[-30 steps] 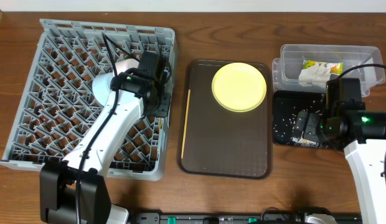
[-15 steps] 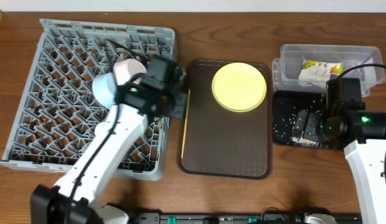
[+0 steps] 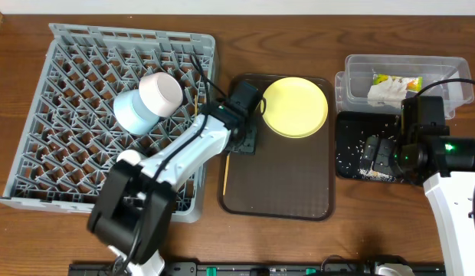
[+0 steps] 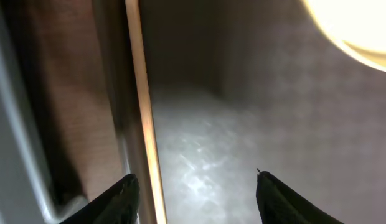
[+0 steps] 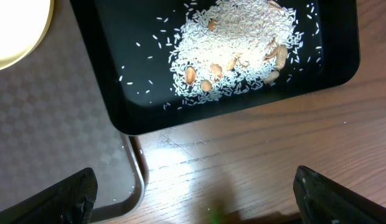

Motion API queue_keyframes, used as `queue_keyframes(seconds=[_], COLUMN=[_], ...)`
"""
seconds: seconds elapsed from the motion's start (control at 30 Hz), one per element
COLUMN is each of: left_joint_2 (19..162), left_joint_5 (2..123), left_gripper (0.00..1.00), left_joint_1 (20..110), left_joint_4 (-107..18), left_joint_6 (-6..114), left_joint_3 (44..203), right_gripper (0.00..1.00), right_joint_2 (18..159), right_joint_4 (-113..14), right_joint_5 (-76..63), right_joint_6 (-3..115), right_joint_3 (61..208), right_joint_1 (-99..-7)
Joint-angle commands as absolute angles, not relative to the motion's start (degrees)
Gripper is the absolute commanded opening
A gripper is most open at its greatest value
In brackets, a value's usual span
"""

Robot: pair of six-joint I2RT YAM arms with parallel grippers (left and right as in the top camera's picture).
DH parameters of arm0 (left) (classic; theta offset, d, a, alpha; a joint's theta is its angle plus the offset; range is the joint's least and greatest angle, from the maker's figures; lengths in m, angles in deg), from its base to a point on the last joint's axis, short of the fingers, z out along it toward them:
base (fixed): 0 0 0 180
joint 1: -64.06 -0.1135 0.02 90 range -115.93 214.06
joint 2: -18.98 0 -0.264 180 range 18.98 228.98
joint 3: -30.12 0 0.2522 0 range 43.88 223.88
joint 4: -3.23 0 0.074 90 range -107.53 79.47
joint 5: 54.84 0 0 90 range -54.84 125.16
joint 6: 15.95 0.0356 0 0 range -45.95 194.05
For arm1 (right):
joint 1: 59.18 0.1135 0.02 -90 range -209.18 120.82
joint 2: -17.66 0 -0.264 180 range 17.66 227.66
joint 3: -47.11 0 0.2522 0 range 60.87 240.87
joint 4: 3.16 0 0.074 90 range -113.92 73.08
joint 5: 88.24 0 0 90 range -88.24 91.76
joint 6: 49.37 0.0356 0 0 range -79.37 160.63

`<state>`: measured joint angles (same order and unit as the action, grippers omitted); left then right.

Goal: Sort waste into correct bins and load items into the dishwasher
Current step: 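Carry the chopsticks left and stand them in the dish rack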

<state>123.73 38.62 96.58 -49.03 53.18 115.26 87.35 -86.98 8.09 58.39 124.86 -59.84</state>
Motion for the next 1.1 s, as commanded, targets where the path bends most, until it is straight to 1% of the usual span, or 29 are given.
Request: queue_keyframes(seconds=[0.0, 0.57, 0.6, 0.73, 0.8, 0.83, 0.87, 0.9, 1.07], left_joint_2=[126.7, 133.7, 134.0, 134.1, 134.1, 133.9, 133.7, 133.0, 128.4], left_joint_5=[36.8, 36.1, 36.2, 36.2, 36.2, 36.2, 36.2, 36.2, 35.8], left_gripper=[0.61, 0.6, 0.57, 0.3, 0.21, 0.15, 0.13, 0.06, 0.06], left_joint_1=[96.6, 96.7, 96.7, 96.7, 96.7, 96.7, 96.7, 96.7, 96.6], left_joint_4=[-48.0, -47.7, -47.9, -48.2, -48.2, -48.4, -48.6, -49.0, -50.6], left_joint_6=[52.3, 52.3, 52.3, 52.3, 52.3, 52.3, 52.3, 52.3, 53.0], left_joint_3=[115.1, 115.0, 115.0, 115.0, 115.0, 115.0, 115.0, 115.0, 116.0], right_gripper=[0.98, 0.98, 0.98, 0.98, 0.98, 0.98, 0.98, 0.98, 0.98], right_joint_2=[87.2, 87.2, 87.2, 87.2, 87.2, 87.2, 87.2, 87.2, 87.2], right_joint_4=[-87.1, -87.2, -87.2, -87.3, -87.3, -87.3, -87.3, -87.4, -87.4], right_joint_5=[8.8, 8.8, 8.8, 8.8, 8.8, 8.8, 8.8, 8.8, 8.8], right_joint_6=[58.4, 58.4, 58.4, 58.4, 58.4, 58.4, 58.4, 58.4, 58.4], right_joint_3=[125.7, 125.7, 125.7, 125.7, 125.7, 125.7, 125.7, 125.7, 125.7], right_joint_1=[-60.7, -60.7, -60.7, -60.7, -60.7, -60.7, -60.7, -60.7, -60.7])
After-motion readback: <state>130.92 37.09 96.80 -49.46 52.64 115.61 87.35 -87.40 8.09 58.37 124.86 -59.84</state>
